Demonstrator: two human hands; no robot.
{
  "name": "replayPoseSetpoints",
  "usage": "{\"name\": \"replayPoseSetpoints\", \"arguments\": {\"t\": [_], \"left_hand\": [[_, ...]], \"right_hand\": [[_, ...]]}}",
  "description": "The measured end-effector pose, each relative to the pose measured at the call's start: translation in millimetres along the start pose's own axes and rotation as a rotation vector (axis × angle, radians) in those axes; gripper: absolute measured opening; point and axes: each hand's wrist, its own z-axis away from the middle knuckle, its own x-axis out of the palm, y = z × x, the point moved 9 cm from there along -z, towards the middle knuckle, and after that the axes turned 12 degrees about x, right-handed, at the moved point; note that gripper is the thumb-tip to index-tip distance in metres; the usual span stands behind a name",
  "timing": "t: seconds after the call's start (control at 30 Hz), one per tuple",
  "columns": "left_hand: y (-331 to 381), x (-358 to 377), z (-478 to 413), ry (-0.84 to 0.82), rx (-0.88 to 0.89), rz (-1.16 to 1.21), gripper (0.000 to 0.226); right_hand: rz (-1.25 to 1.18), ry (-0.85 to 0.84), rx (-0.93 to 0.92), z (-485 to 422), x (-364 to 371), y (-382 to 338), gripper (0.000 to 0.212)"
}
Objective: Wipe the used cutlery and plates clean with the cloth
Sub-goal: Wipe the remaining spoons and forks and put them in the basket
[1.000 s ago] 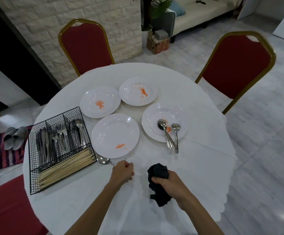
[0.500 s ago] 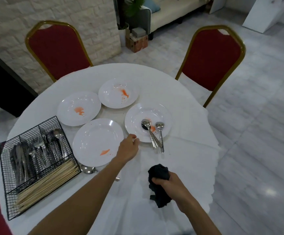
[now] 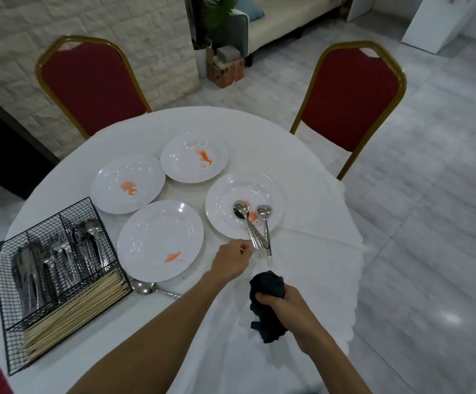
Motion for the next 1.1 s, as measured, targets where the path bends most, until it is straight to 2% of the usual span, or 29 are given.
{"name": "replayPoseSetpoints", "arguments": {"t": [0.1, 0.23, 0.43, 0.57, 0.63, 0.7, 0.8, 0.97, 1.1], "left_hand": [[4, 13, -2, 0.011, -0.132, 0.234, 0.036], [-3, 25, -2, 0.078, -0.320, 0.473, 0.027], [-6, 12, 9, 0.128, -0.363, 0.572, 0.018], [5, -10, 39, 0.150, -0.306, 0.541, 0.014], [20, -16, 63, 0.131, -0.233, 0.448, 0.015], [39, -11, 90, 0.053, -0.144, 0.280, 0.018], [66, 14, 123, -0.119, -0.001, 0.095, 0.015], [64, 17, 163, -0.145, -0.022, 0.192, 0.025], [59, 3, 172, -0.149, -0.014, 0.172, 0.027]], "right_hand": [[-0.004, 0.012, -0.007, 1, -4, 2, 0.015], [-0.035, 0.042, -0.013, 5, -15, 4, 0.016], [-0.114, 0.076, -0.035, 6, -35, 4, 0.018], [-0.173, 0.130, -0.082, -1, -44, 1, 0.029], [-0.163, 0.159, -0.111, -6, -45, -6, 0.037], [-0.169, 0.148, -0.145, -10, -39, -12, 0.034], [-0.199, 0.045, -0.148, -17, -17, -20, 0.029], [-0.495, 0.028, -0.080, -29, -23, -19, 0.030], [-0.493, -0.030, -0.062, -29, -10, -15, 0.028]]}}
